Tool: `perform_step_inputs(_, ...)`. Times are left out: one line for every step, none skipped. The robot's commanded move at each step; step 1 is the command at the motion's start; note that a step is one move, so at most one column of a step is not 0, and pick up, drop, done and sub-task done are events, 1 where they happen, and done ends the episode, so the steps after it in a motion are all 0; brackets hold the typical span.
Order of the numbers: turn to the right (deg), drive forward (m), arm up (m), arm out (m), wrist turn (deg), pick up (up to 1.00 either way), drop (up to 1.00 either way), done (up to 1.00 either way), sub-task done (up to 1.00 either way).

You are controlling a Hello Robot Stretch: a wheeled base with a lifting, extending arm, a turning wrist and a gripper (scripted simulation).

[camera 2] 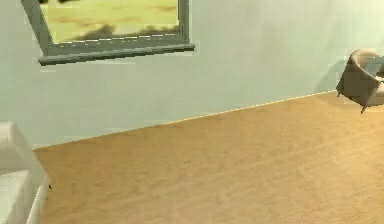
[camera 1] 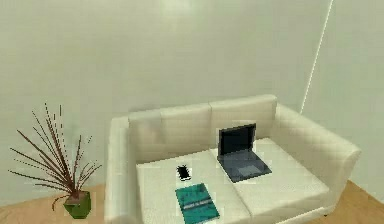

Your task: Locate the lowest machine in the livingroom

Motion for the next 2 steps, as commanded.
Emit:
perform_step_inputs(15.0, 0.00, 0.00, 0.00, 0.0, 0.00, 0.00, 0.00, 0.00)
perform_step_inputs(0.0, 0.00, 0.00, 0.00, 0.0, 0.00, 0.00, 1.00, 0.00)
